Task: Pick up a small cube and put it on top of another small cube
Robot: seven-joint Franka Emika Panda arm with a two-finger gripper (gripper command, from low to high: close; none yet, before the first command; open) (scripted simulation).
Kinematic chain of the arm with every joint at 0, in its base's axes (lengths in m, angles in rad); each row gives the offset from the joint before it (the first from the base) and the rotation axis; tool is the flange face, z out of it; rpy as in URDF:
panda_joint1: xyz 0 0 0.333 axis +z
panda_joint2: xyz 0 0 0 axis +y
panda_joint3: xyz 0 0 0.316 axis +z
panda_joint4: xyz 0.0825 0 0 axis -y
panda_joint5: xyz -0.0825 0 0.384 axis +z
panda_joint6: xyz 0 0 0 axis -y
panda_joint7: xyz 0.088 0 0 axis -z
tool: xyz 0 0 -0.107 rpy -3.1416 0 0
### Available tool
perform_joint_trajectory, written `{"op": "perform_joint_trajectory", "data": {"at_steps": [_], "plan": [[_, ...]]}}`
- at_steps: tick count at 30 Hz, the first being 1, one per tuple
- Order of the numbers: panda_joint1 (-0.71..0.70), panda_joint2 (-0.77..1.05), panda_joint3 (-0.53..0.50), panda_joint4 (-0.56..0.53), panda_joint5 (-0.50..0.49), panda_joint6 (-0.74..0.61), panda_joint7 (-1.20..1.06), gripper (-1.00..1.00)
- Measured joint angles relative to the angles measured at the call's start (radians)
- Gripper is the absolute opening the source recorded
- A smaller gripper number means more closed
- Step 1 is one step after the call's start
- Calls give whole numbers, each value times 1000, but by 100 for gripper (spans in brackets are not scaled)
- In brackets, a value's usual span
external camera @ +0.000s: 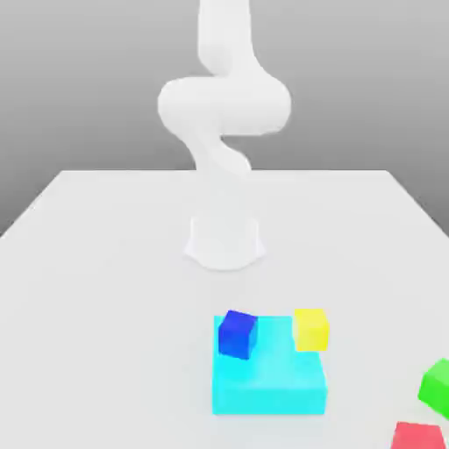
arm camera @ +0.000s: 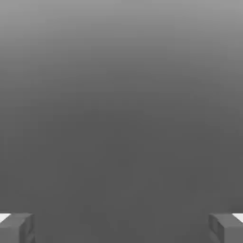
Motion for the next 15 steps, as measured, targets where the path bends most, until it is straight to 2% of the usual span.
{"op": "perform_joint_trajectory", "data": {"at_steps": [8, 15], "plan": [[163, 297, -62, 40, 79, 60, -289, 0], [253, 552, -63, 74, 144, 110, -536, 0]]}}
